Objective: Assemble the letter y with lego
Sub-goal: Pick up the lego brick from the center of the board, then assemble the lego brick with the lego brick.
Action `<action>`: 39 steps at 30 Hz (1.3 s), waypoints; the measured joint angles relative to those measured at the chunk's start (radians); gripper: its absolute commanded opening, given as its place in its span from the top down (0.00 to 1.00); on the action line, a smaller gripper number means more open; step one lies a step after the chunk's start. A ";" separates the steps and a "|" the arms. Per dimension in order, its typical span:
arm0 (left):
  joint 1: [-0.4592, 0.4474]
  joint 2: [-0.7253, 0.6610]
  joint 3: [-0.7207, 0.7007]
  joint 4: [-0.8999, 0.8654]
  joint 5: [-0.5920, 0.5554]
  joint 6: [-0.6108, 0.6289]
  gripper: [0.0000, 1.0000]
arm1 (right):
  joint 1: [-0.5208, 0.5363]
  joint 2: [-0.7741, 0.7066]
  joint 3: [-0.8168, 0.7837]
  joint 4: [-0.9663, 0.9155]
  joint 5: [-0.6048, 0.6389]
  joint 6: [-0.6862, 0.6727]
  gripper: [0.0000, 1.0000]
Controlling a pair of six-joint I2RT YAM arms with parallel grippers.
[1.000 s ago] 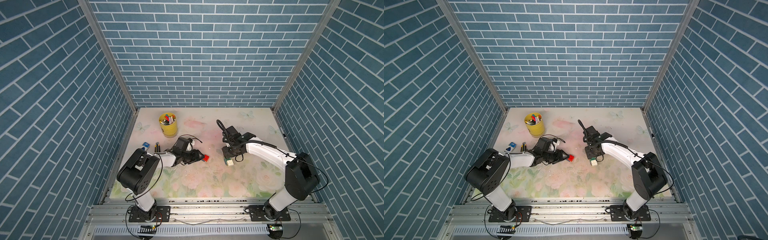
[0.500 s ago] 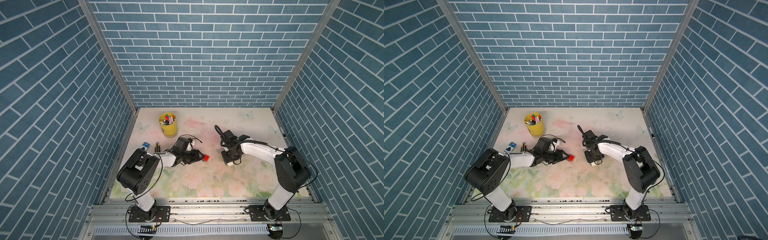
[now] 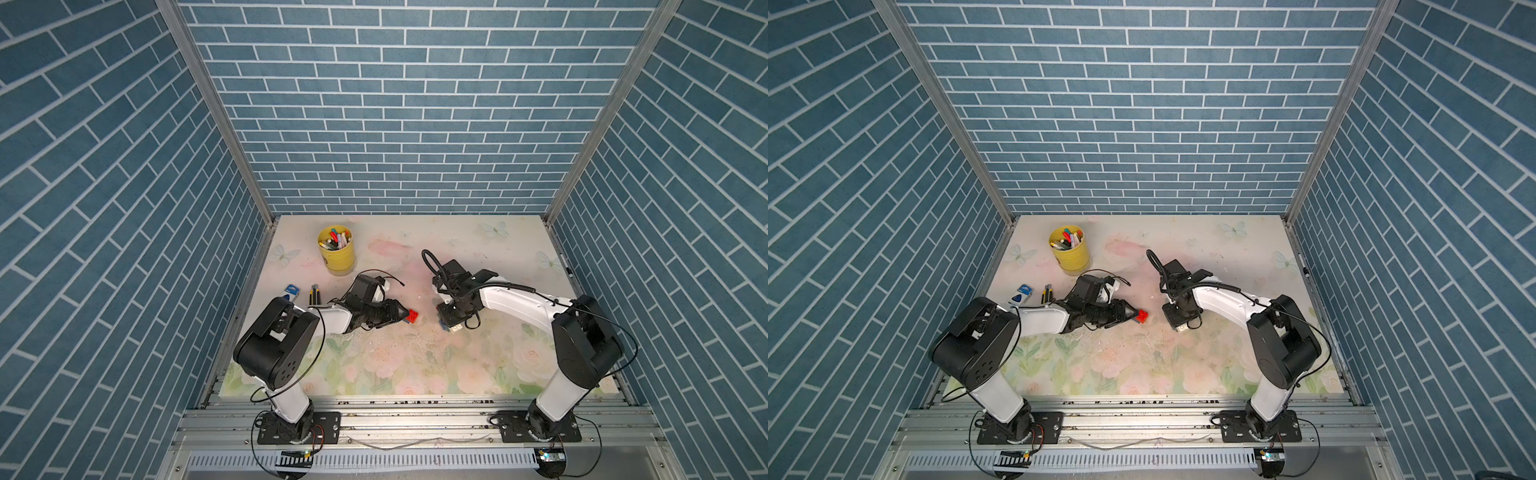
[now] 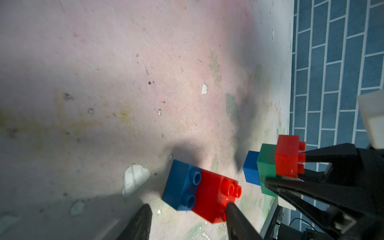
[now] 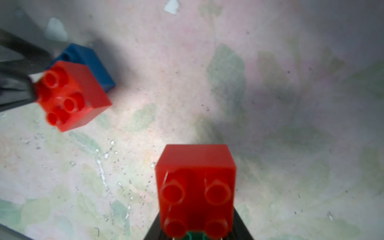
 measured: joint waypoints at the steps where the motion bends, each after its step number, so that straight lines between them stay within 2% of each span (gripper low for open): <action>1: 0.000 0.000 0.000 0.002 0.000 0.000 0.41 | 0.008 0.000 0.013 -0.001 -0.009 -0.013 0.75; 19: 0.013 0.019 -0.016 0.047 0.034 0.007 0.42 | 0.068 0.119 0.213 -0.051 -0.077 -0.171 0.75; 39: 0.019 0.027 -0.022 0.066 0.052 0.011 0.43 | 0.088 0.174 0.297 -0.094 -0.097 -0.237 0.75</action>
